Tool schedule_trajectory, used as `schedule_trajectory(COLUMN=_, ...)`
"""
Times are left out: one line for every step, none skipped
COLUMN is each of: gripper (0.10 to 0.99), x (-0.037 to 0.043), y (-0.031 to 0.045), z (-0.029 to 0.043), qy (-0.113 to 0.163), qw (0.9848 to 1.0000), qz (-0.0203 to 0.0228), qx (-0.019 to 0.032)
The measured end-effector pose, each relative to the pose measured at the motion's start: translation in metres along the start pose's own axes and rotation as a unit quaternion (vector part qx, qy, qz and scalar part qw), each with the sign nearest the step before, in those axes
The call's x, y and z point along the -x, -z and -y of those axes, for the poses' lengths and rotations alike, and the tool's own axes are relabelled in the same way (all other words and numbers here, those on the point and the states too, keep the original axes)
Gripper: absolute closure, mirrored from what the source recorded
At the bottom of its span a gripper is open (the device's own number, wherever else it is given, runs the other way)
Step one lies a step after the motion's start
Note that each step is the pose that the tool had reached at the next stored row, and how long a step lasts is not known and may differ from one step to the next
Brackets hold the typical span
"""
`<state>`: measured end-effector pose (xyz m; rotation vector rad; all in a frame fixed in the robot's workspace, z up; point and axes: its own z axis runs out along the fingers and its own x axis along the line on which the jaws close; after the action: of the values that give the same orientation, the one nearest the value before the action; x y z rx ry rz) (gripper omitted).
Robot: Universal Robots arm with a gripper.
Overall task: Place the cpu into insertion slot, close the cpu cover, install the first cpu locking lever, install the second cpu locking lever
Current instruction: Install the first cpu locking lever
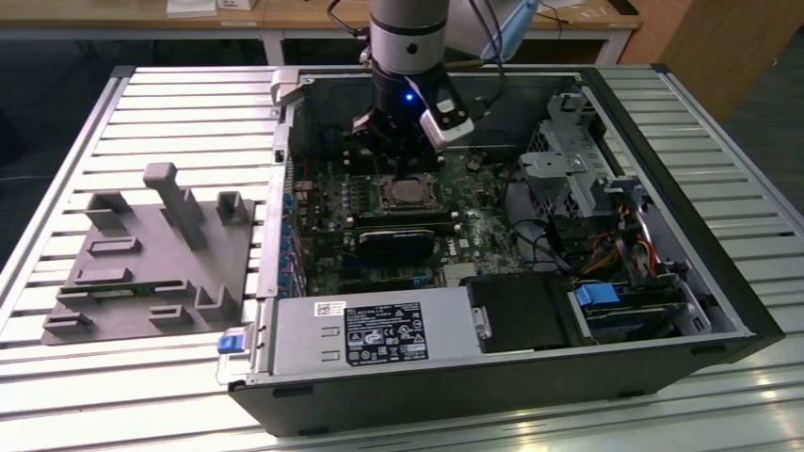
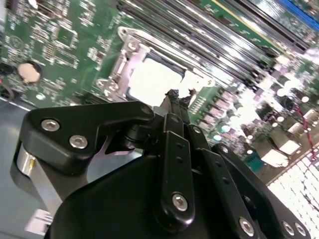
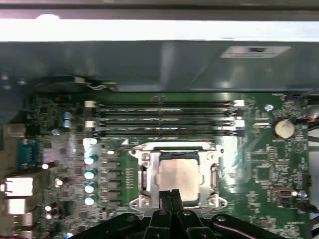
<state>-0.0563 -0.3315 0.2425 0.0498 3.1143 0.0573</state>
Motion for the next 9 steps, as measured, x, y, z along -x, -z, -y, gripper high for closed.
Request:
schedule_trajectory(gripper=0.984, x=-0.0034, y=0.0001, z=0.0001, qy=0.0, qw=1.0, qz=0.0004, qx=0.0)
schedule_trajectory(gripper=0.984, x=-0.0067, y=0.0002, z=0.0002, qy=0.0, qw=1.0, qz=0.0008, qx=0.0)
schedule_trajectory(gripper=0.984, x=-0.0101, y=0.0003, z=0.0003, qy=0.0, qw=1.0, qz=0.0012, qx=0.0001)
schedule_trajectory(gripper=0.984, x=-0.0135, y=0.0004, z=0.0004, qy=0.0, qw=1.0, qz=0.0017, qx=0.0003)
schedule_trajectory(gripper=0.984, x=-0.017, y=0.0005, z=0.0005, qy=0.0, qw=1.0, qz=0.0022, qx=0.0004)
schedule_trajectory(gripper=0.984, x=-0.0205, y=0.0006, z=0.0006, qy=0.0, qw=1.0, qz=0.0027, qx=0.0006)
schedule_trajectory(gripper=0.984, x=-0.0239, y=0.0007, z=0.0007, qy=0.0, qw=1.0, qz=0.0032, qx=0.0009)
schedule_trajectory(gripper=0.984, x=-0.0277, y=0.0007, z=0.0009, qy=0.0, qw=1.0, qz=0.0038, qx=0.0012)
schedule_trajectory(gripper=0.984, x=-0.031, y=0.0008, z=0.001, qy=0.0, qw=1.0, qz=0.0044, qx=0.0015)
